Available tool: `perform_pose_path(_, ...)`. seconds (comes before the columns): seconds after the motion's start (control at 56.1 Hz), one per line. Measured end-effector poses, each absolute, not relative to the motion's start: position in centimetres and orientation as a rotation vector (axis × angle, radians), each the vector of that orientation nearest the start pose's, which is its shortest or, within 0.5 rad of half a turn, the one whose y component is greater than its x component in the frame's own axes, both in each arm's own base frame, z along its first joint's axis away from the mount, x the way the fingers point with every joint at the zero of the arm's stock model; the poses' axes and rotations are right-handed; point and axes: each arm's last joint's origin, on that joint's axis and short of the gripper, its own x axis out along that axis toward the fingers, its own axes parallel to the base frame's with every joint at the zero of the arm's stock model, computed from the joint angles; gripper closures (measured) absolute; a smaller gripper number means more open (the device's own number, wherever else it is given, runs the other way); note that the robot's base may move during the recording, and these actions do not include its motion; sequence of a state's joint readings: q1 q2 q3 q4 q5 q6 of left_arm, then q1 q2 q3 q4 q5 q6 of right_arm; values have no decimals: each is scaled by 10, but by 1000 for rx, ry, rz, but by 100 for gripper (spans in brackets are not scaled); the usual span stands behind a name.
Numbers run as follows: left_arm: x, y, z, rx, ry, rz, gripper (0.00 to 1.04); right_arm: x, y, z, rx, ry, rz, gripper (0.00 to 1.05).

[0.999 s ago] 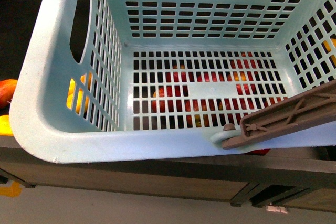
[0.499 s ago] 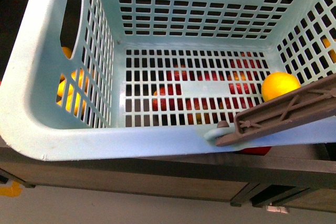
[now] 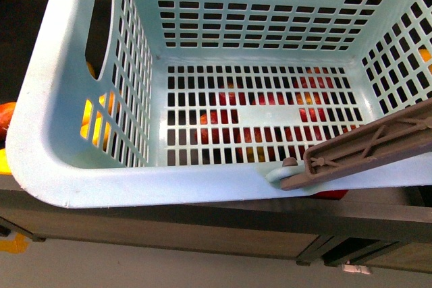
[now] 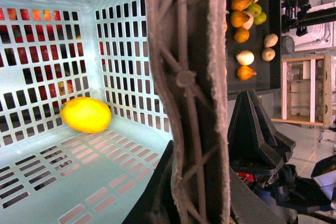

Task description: Pick lemon and mango into basket

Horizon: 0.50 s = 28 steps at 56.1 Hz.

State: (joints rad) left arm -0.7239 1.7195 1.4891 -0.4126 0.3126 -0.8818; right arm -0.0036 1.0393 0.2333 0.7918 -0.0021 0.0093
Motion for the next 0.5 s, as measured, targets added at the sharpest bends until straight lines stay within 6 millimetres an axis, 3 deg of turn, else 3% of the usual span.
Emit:
perform_pose_path(0.089,285,-263,310,-636,1041,-634,98,188,-1,192,8,8,-1,103)
perform_pose_path(0.499,285,-263,310,-637,1041,-635,98,156,-1,177,4,12,-2,103)
